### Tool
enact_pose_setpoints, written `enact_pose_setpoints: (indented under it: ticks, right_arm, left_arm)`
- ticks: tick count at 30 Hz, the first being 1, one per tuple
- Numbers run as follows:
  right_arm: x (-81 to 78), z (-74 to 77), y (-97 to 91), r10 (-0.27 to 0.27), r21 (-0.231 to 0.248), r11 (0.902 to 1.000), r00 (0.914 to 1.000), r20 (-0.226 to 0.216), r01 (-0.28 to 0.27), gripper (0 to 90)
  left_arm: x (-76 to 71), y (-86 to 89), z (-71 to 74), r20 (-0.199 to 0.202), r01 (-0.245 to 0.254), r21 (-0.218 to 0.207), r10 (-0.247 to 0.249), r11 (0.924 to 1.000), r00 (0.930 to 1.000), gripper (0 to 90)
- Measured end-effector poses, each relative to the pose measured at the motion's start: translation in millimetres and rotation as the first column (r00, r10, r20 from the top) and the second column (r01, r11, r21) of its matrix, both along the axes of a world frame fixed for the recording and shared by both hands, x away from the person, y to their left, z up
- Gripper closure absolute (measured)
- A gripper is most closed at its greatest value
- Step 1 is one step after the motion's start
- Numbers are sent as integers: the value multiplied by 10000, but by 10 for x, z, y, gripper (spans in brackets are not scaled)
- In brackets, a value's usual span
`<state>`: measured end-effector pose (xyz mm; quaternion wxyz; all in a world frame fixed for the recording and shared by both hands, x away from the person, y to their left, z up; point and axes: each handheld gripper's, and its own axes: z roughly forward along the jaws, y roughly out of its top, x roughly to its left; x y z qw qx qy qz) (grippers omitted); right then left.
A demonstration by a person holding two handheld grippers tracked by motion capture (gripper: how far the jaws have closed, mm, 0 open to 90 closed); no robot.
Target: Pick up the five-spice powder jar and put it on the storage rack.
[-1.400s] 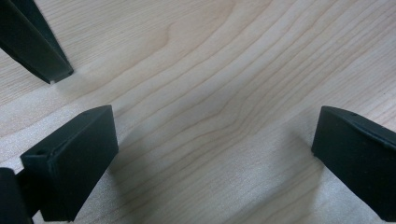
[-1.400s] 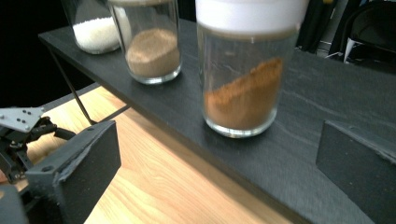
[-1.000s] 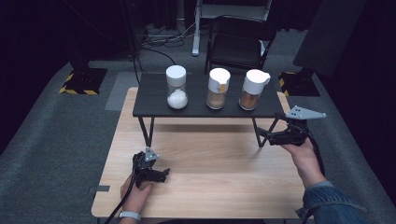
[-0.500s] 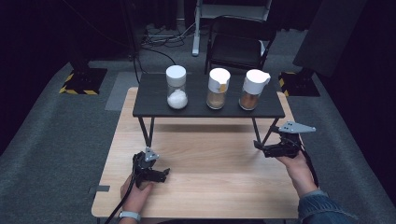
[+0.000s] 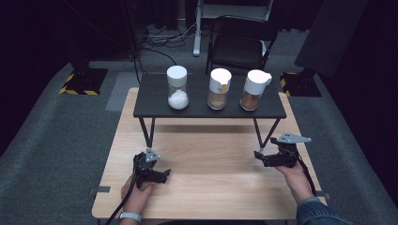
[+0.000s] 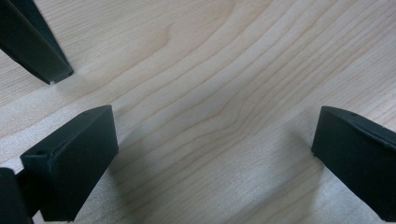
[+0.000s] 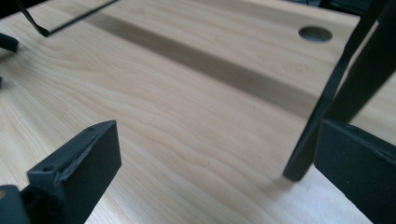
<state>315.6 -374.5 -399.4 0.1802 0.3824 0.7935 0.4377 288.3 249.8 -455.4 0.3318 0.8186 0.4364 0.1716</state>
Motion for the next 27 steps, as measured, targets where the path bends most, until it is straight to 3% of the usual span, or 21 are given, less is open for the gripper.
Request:
enact_pose_setpoints:
  ticks: [27]
  right_arm:
    - [-25, -386, 11, -421, -539, 9978, 9954, -859, 375, 11]
  left_arm:
    - [1, 0, 1, -4, 2, 1, -2, 10000, 10000, 1]
